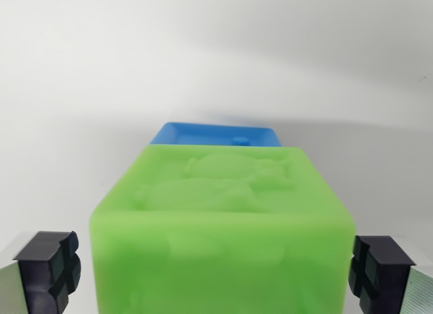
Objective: Stack cube
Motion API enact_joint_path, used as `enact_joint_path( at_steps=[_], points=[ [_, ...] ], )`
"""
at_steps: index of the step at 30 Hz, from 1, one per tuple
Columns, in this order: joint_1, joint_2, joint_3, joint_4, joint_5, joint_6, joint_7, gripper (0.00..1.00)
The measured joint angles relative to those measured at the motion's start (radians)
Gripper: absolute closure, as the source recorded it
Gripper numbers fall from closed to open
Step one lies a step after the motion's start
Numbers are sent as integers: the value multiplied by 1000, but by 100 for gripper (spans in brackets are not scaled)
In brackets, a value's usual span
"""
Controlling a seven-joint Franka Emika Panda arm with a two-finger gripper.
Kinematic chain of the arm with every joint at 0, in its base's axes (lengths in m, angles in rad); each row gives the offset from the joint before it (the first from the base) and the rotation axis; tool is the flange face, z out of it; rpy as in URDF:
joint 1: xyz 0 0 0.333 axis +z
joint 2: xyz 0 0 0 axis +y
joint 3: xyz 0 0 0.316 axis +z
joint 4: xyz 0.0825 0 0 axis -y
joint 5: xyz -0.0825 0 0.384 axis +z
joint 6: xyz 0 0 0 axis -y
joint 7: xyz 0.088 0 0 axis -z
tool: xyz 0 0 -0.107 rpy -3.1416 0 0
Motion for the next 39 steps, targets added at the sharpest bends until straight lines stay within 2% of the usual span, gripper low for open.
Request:
enact_joint_path(
  at_steps=[16,29,39],
  points=[
    [0,-96,0,-10,0,-83,0,0],
    [0,-206,0,-8,0,-194,0,0],
    [0,-287,0,12,-1,-294,0,0]
  ],
)
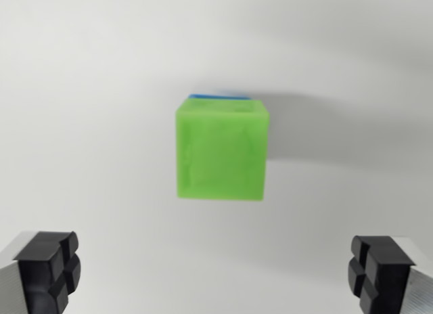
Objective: Stack cube
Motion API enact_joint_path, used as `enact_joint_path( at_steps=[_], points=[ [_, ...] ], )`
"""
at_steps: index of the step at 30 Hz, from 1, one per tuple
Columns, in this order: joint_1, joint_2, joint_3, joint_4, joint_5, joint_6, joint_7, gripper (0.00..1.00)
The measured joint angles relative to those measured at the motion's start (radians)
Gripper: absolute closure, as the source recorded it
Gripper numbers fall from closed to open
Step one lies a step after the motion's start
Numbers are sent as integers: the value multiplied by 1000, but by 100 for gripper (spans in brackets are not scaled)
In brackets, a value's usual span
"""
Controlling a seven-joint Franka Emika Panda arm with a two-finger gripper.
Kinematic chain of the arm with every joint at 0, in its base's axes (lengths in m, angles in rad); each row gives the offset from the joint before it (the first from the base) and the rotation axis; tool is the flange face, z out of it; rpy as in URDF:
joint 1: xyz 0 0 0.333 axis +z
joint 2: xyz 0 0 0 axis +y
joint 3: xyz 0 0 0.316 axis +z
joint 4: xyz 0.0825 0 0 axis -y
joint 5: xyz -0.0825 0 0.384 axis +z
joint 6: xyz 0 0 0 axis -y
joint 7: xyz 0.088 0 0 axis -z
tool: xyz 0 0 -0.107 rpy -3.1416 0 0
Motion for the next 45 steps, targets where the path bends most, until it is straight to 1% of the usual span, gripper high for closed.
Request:
enact_joint_path(
  at_steps=[9,18,34,45],
  points=[
    [0,-63,0,31,0,-94,1,0],
    [0,-118,0,76,-1,-192,2,0],
    [0,-171,0,154,-1,-323,2,0],
    [0,-188,0,193,-1,-380,3,0]
  ],
)
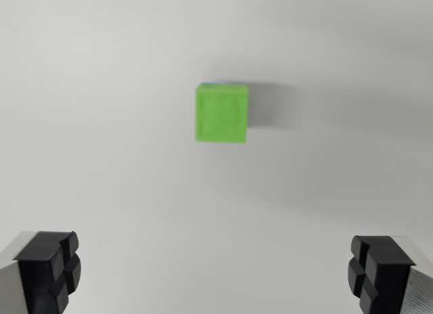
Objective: Stack cube
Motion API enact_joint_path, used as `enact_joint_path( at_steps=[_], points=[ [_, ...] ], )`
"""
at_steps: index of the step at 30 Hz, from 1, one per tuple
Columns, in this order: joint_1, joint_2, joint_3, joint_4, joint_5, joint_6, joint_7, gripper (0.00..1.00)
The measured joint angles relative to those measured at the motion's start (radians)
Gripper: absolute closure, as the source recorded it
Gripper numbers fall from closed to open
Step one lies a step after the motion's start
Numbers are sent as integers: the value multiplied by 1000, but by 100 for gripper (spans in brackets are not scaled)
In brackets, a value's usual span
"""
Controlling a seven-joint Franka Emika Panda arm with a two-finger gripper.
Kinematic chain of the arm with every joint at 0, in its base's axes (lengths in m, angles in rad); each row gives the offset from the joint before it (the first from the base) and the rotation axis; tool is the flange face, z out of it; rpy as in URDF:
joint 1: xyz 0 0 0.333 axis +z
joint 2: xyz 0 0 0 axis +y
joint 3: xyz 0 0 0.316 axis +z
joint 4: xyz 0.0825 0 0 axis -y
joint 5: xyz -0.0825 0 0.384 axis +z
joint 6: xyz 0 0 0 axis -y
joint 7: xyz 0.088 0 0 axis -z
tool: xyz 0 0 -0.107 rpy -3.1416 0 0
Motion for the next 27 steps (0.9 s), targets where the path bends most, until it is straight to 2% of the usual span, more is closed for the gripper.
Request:
enact_joint_path(
  at_steps=[7,27],
  points=[
    [0,-4,0,12,0,-16,0,0],
    [0,-4,0,12,0,-17,0,0]
  ],
)
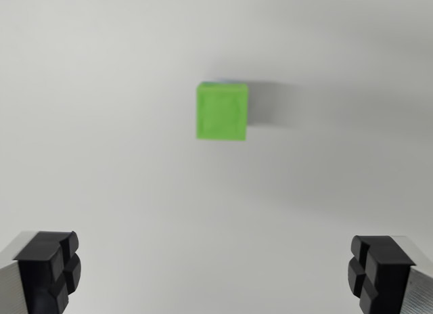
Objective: Stack cube
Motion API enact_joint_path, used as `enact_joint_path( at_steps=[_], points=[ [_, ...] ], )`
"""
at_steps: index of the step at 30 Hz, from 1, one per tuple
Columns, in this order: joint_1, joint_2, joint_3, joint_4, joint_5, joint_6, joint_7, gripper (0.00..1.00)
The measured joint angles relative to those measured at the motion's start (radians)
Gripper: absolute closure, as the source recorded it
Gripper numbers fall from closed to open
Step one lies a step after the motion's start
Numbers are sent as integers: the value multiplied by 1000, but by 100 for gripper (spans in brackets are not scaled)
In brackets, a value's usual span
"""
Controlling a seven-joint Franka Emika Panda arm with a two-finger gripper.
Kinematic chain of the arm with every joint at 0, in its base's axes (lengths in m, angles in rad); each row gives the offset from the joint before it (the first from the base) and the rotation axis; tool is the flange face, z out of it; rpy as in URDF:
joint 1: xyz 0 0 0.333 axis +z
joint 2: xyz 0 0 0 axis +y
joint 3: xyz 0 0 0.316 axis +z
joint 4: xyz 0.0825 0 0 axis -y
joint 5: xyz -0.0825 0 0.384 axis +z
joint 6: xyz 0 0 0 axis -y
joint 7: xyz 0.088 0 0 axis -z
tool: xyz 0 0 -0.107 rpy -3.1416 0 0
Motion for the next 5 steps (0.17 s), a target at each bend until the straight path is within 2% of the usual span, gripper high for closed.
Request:
enact_joint_path(
  at_steps=[5],
  points=[
    [0,0,0,0,0,0,0,0]
  ],
)
